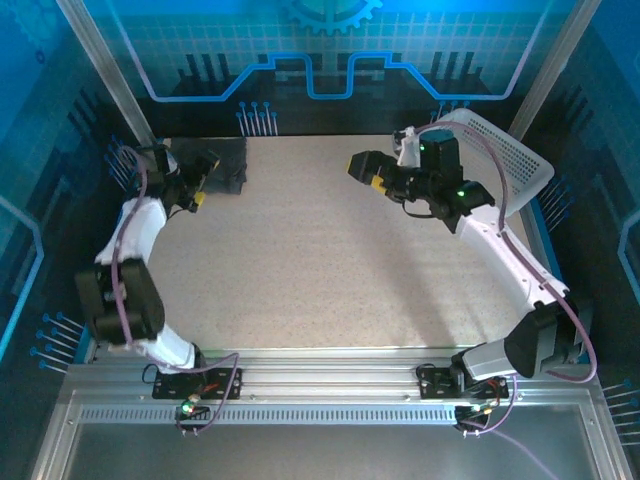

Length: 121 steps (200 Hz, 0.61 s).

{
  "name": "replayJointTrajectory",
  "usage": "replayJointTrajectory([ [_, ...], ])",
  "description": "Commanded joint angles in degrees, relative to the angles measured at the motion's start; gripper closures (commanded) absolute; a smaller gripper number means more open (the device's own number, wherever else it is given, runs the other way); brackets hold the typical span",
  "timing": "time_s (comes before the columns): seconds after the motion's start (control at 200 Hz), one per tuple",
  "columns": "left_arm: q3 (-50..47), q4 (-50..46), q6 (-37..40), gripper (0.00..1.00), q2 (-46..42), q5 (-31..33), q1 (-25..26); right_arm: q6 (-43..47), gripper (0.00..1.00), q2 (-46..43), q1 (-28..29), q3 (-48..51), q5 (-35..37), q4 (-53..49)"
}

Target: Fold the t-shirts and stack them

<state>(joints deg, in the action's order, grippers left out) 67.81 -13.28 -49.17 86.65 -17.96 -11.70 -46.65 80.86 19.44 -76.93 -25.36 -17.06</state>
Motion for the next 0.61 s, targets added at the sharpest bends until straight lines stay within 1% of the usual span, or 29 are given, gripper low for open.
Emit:
replayJointTrajectory([
  [0.0, -5.66, -6.02, -0.50, 0.01, -11.85, 12.85, 4.20, 0.23, 0.00, -1.96, -2.42, -2.13, 1.79, -1.55],
  [0.07, -4.79, -13.92, 1.56, 0.01, -17.85, 23.52, 7.87, 1.66, 0.00, -2.64, -3.79, -2.00, 2.50, -3.48],
  [0.115, -4.64, -18.13, 2.58, 0.01, -21.20, 30.71, 10.37, 3.91, 0.00, -3.53, -4.18, -2.21, 4.70, -5.55],
  [0.18, -5.66, -23.34, 2.75, 0.01, -25.64, 43.03, 14.09, 7.46, 0.00, -4.98, -4.78, -3.36, 11.78, -12.50],
  [0.205, -6.90, -23.96, 3.84, 0.01, -27.55, 46.43, 15.20, 8.70, 0.00, -5.47, -4.89, -3.69, 15.24, -15.04],
  [0.22, -7.98, -23.57, 5.02, 0.01, -28.64, 47.42, 15.66, 9.55, 0.00, -5.84, -4.91, -3.75, 17.66, -16.59],
  [0.25, -10.96, -20.84, 9.39, 0.01, -31.43, 47.03, 15.91, 11.35, 0.00, -6.45, -4.81, -3.49, 22.28, -18.68],
  [0.28, -14.23, -18.31, 13.31, 0.01, -33.92, 45.99, 15.92, 13.08, 0.00, -7.17, -4.72, -2.50, 27.95, -20.08],
  [0.285, -14.57, -17.85, 14.01, 0.01, -34.44, 45.82, 15.92, 13.65, 0.00, -7.46, -4.62, -1.88, 29.75, -20.26],
  [0.33, -20.42, -12.99, 21.35, 0.01, -38.03, 43.91, 16.13, 16.33, 0.00, -9.29, -4.81, 2.36, 35.20, -18.37],
  [0.38, -26.37, -9.51, 28.72, 0.01, -41.29, 43.36, 16.66, 21.55, 0.00, -12.31, -5.51, 11.02, 37.35, -10.42],
  [0.4, -28.55, -8.88, 30.09, 0.01, -42.32, 43.37, 16.69, 23.39, 0.00, -13.23, -5.50, 13.79, 38.46, -7.96],
  [0.425, -31.21, -7.99, 31.26, 0.01, -43.49, 43.10, 16.63, 27.18, 0.00, -14.74, -4.84, 19.76, 42.02, -2.14],
  [0.44, -32.79, -6.64, 32.60, 0.01, -44.21, 42.37, 16.63, 30.37, 0.00, -15.57, -4.27, 23.67, 44.21, 1.93],
  [0.45, -34.16, -5.68, 33.64, 0.01, -44.71, 41.18, 16.63, 30.37, 0.00, -15.57, -4.27, 23.67, 44.21, 1.93],
  [0.475, -37.23, -2.19, 35.97, 0.01, -45.76, 38.75, 16.63, 34.57, 0.00, -16.50, -3.53, 29.44, 47.13, 6.78],
  [0.495, -39.62, 0.36, 37.15, 0.01, -46.55, 36.90, 16.63, 35.99, 0.00, -16.96, -3.42, 32.27, 48.43, 9.04],
  [0.52, -42.17, 3.95, 37.24, 0.01, -47.33, 35.80, 16.63, 36.98, 0.00, -17.25, -3.72, 34.70, 48.39, 10.88],
  [0.555, -45.20, 8.87, 36.54, 0.01, -47.58, 35.71, 16.60, 37.96, 0.00, -17.53, -4.41, 37.06, 47.43, 12.82],
  [0.6, -48.24, 15.64, 37.79, 0.01, -46.07, 35.76, 16.64, 39.00, 0.00, -17.07, -4.71, 39.66, 47.58, 15.63],
])
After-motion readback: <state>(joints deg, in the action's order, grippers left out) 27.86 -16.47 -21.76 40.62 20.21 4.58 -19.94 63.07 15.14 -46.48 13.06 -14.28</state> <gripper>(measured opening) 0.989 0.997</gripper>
